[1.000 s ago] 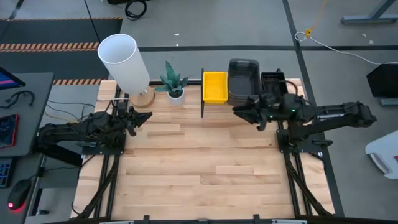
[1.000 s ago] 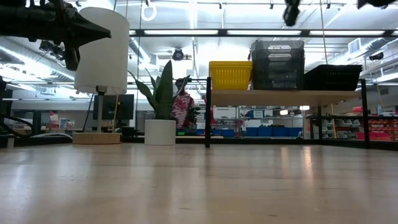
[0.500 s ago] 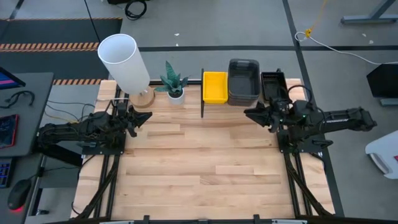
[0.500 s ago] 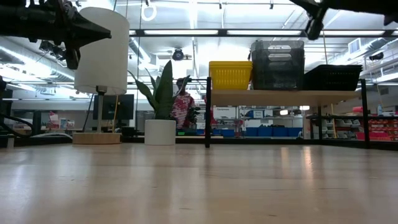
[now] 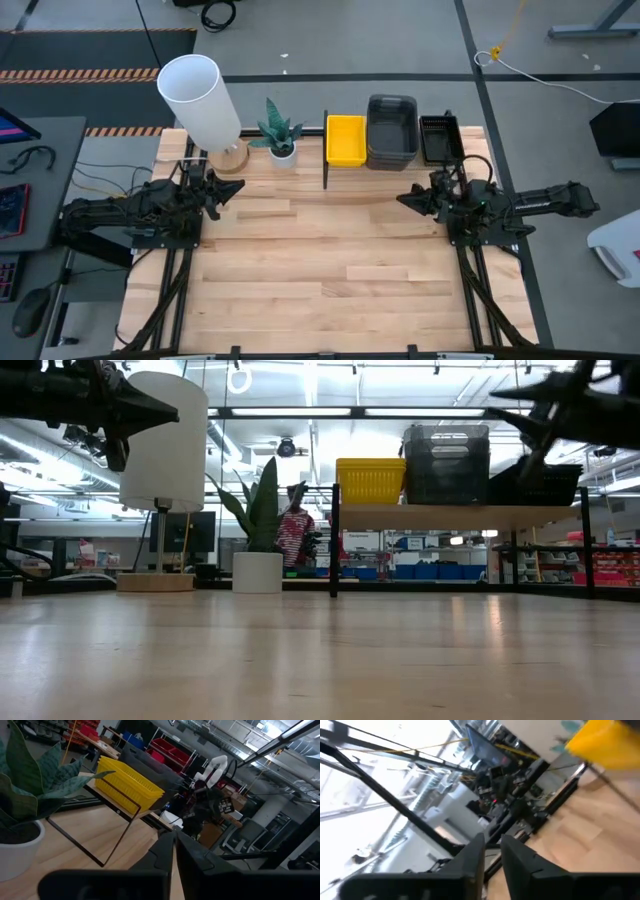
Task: Stack baskets on shelf by color
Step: Return to Home Position
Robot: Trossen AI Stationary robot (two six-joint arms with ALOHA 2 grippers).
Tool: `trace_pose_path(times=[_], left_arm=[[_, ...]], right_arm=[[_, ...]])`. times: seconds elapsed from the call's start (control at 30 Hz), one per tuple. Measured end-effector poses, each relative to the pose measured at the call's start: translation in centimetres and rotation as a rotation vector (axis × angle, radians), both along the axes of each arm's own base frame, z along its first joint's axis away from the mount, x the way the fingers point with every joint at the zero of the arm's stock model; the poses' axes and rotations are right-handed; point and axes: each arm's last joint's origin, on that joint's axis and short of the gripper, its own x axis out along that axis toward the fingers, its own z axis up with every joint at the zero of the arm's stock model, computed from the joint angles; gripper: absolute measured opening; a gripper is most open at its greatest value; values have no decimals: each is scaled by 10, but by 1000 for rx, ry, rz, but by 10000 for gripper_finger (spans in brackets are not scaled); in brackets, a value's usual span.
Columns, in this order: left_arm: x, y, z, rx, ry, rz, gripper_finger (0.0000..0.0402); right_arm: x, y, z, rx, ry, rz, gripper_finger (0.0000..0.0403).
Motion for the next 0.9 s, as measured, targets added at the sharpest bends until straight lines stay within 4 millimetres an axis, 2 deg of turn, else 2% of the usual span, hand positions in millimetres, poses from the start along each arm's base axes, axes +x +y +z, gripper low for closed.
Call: trace_pose_path(times=[0.3,0.43,0.7,0.9], left_arm=[[0,0,0,0,0,0,19],[0,0,0,0,0,0,24],[0,0,0,0,0,0,25],[0,0,0,-1,-1,0,19]], right_arm=[[-2,4,1,-74,-10,133,6],[-2,6,-2,-174,9,157,12],[1,6,-20,-652,156,117,37],[1,6,-21,-691,159,113,36]])
